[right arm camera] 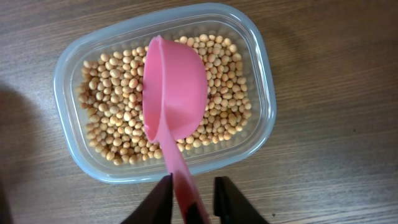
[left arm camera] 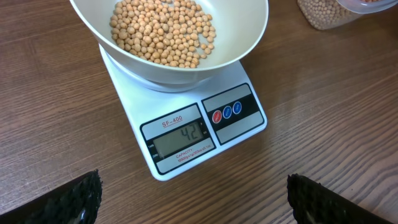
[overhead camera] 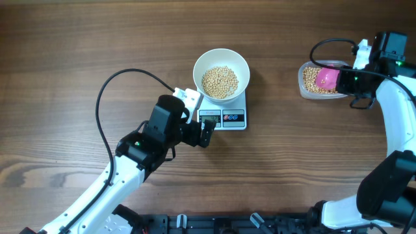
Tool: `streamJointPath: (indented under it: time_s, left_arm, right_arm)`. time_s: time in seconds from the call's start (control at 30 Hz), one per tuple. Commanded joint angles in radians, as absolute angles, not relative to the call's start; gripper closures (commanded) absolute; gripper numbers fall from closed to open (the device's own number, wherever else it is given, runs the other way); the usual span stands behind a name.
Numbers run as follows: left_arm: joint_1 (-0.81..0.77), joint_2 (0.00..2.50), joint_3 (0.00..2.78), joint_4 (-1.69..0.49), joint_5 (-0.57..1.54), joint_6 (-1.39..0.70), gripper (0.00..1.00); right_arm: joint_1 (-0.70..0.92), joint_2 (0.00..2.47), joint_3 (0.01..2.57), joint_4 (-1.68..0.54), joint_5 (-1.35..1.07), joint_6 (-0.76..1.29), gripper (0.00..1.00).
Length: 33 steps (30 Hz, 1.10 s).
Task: Scoop item into bowl and weigh 150g on scale
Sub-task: 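Dip the pink scoop into the soybeans again with the right gripper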
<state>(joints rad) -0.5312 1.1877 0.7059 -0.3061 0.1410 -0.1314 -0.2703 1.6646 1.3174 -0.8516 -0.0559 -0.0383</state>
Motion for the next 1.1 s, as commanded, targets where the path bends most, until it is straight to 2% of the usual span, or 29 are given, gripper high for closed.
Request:
streamJointPath:
  time_s: [0.0, 0.13, 0.43, 0.47, 0.8, 0.93, 1.07]
  left_arm:
    - [-0.535, 1.191, 0.701, -0.304, 0.156, -0.108, 0.00]
    - [-0.535, 1.191, 0.701, -0.304, 0.156, -0.109, 0.00]
    - [-0.535, 1.191, 0.701, -0.304, 0.156, -0.109, 0.00]
    - [-0.535, 1.191, 0.701, -0.304, 0.156, -0.109, 0.00]
    - [-0.535, 1.191, 0.701, -0.304, 0.156, -0.109, 0.00]
    - [-0.535, 1.191, 0.701, -0.304, 0.156, -0.108, 0.00]
    - [-0.535, 1.191, 0.701, -0.304, 0.156, -0.109, 0.00]
  right_arm:
    - [-0.270, 1.625, 1.336, -0.855, -0.038, -0.007, 0.85]
    - [-0.270, 1.603, 1.336, -0.865, -0.038, 0.003, 0.85]
    - [-0.270, 1.577, 1.336, -0.877, -0.038, 0.004, 0.79]
    - [-0.270, 1.577, 1.335, -0.878, -0.038, 0.004, 0.82]
    - [-0.270, 1.577, 1.335, -0.878, -0.038, 0.008, 0.89]
    - [-0.270, 1.577, 1.336, -0.870, -0.038, 0.008, 0.96]
    - [-0.270, 1.577, 1.337, -0.864, -0.038, 0.008, 0.96]
